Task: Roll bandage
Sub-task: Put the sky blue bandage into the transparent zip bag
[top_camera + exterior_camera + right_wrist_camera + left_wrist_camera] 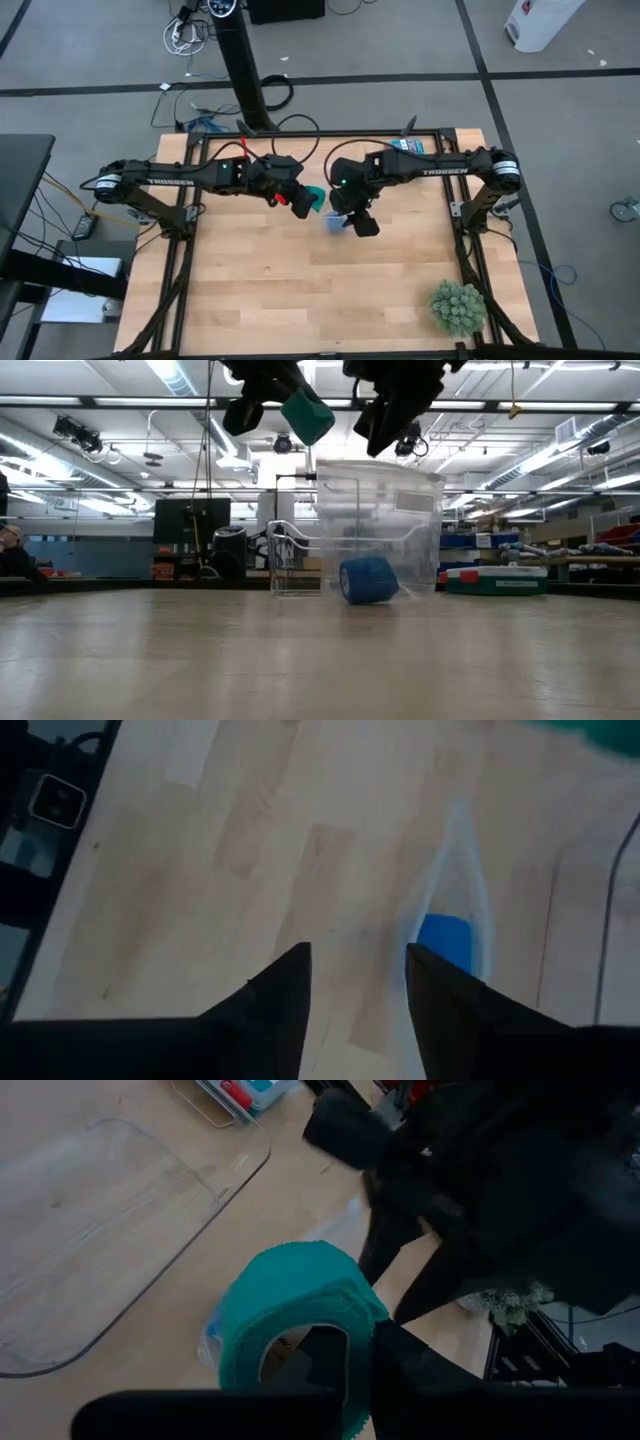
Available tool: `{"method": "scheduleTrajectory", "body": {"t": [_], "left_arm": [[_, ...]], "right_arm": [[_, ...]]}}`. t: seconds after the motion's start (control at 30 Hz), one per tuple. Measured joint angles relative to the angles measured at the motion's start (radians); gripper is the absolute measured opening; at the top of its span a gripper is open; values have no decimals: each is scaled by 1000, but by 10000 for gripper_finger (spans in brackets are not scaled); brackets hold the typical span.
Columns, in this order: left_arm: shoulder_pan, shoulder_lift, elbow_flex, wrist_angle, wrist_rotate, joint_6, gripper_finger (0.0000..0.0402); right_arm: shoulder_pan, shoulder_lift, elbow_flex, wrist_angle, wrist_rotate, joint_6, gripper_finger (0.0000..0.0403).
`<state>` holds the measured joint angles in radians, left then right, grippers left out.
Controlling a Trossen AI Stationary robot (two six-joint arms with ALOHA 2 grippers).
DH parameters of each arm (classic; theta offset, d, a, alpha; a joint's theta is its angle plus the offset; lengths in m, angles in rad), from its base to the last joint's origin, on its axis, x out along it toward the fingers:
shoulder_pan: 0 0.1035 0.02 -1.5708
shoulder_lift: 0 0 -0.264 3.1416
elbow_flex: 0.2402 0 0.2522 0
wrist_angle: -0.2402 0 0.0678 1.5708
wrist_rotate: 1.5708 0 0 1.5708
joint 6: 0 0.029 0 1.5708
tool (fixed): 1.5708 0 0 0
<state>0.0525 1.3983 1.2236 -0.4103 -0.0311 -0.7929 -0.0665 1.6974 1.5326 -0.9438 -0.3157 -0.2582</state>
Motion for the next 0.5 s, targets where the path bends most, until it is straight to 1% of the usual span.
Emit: {"method": "scheduleTrajectory", "body": {"t": [0.1, 0.2, 0.27, 0.37, 0.5], "left_arm": [[0, 0, 0, 0, 0, 0, 31], [0, 0, 0, 2, 1, 0, 31], [0, 0, 0, 2, 3, 0, 31], [0, 0, 0, 17, 4, -2, 31], [-1, 0, 0, 44, 6, -1, 31]], "right_arm": [[-10, -1, 41, -26, 8, 0, 152], [-33, -2, 58, -26, 42, 2, 151], [-54, -2, 64, -27, 43, 12, 151], [-87, -1, 58, -27, 43, 13, 151], [-120, 2, 22, -26, 22, -40, 151]]}}
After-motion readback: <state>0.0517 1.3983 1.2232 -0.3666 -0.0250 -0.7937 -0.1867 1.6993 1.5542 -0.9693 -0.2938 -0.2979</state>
